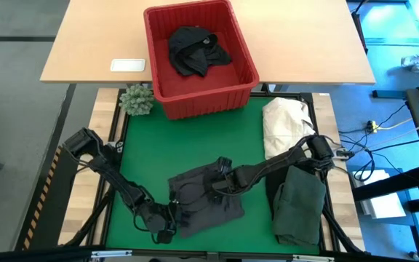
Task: Fold laundry
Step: Fold the gray pants
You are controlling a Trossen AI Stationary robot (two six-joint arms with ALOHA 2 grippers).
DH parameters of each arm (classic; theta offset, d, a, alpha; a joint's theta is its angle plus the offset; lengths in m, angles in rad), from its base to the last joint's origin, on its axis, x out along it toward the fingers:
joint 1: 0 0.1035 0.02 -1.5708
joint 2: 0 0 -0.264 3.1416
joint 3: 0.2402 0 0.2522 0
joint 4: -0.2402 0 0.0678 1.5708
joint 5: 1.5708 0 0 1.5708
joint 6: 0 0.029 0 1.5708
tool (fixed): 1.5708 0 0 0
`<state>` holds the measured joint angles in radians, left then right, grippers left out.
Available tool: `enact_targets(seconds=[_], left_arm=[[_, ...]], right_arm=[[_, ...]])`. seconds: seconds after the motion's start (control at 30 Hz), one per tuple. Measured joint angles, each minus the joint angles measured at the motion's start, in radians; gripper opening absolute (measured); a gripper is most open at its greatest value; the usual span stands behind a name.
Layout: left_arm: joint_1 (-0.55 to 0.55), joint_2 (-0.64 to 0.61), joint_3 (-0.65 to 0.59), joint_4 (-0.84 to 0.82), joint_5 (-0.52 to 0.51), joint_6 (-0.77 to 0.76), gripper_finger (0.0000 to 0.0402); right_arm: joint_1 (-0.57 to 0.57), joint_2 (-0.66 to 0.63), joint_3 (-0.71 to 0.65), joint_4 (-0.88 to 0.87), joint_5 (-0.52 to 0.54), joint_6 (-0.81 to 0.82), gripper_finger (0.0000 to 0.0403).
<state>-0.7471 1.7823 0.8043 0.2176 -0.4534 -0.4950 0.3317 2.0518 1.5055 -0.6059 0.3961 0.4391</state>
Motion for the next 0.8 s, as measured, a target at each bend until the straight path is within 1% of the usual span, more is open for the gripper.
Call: enact_targets(seconds=[0.1,0.17,0.3,0.4,0.53,0.8], left_arm=[[0.001,0.002,0.000,-0.001,0.000,0.000,0.0141],[0.002,0.002,0.000,-0.003,-0.001,0.000,0.0141],[0.002,0.003,0.000,-0.007,-0.003,0.000,0.0141],[0.002,0.004,0.000,-0.009,-0.004,0.000,0.0141],[0.002,0.004,-0.001,-0.009,-0.004,0.000,0.0141],[0.002,0.005,-0.002,-0.008,-0.006,0.000,0.0141]], right_arm=[[0.001,-0.025,0.000,-0.013,-0.023,0.001,0.0005],[0.016,-0.064,0.004,-0.010,-0.022,0.000,0.0005],[0.057,-0.125,0.020,0.008,0.012,-0.006,0.0005],[0.101,-0.149,0.021,0.032,0.030,-0.021,0.0005],[0.163,-0.146,0.019,0.039,0.029,-0.043,0.0005],[0.221,-0.047,-0.002,0.041,-0.027,0.007,0.0005]])
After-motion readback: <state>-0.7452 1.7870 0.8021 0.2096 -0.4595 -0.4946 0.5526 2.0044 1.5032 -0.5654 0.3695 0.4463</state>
